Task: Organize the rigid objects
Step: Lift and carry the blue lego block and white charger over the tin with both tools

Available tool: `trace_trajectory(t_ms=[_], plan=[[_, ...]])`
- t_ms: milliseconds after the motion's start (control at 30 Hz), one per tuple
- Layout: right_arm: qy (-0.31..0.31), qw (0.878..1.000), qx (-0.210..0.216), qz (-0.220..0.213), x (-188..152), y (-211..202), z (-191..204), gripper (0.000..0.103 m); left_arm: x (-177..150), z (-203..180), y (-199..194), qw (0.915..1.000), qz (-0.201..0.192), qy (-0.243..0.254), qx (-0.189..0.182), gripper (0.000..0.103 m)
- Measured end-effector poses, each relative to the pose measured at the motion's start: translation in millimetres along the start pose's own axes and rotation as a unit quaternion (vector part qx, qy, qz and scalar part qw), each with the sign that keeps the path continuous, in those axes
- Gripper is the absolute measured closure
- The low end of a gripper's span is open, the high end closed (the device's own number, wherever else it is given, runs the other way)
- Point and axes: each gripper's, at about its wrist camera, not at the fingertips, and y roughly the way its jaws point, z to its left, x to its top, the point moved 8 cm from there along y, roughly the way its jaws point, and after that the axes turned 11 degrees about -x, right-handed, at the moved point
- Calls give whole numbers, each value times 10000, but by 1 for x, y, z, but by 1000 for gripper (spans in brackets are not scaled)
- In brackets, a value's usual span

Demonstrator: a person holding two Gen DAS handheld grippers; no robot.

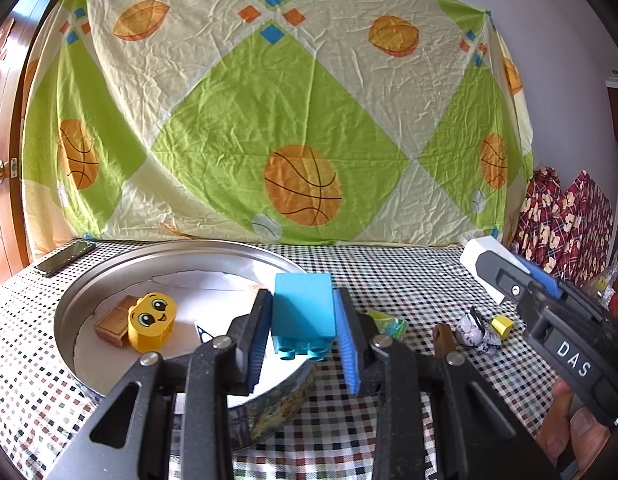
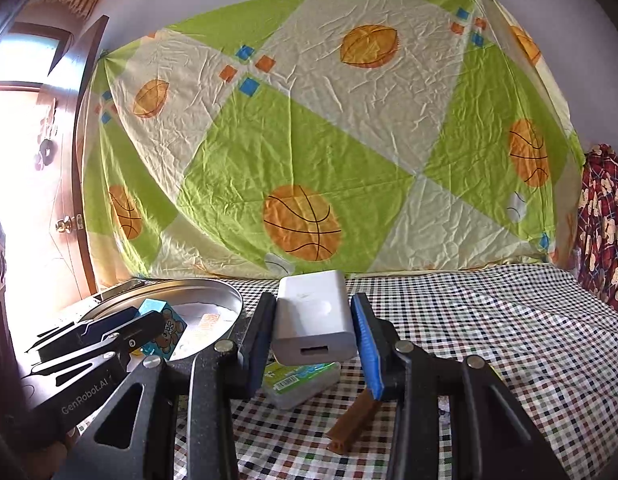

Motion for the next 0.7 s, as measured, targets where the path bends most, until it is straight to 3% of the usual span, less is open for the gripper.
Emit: trace_trajectory(t_ms=[700], plan=[[-130, 9995, 278, -7, -1, 0, 34, 62, 2, 31, -7, 9996, -44, -143, 229, 73]])
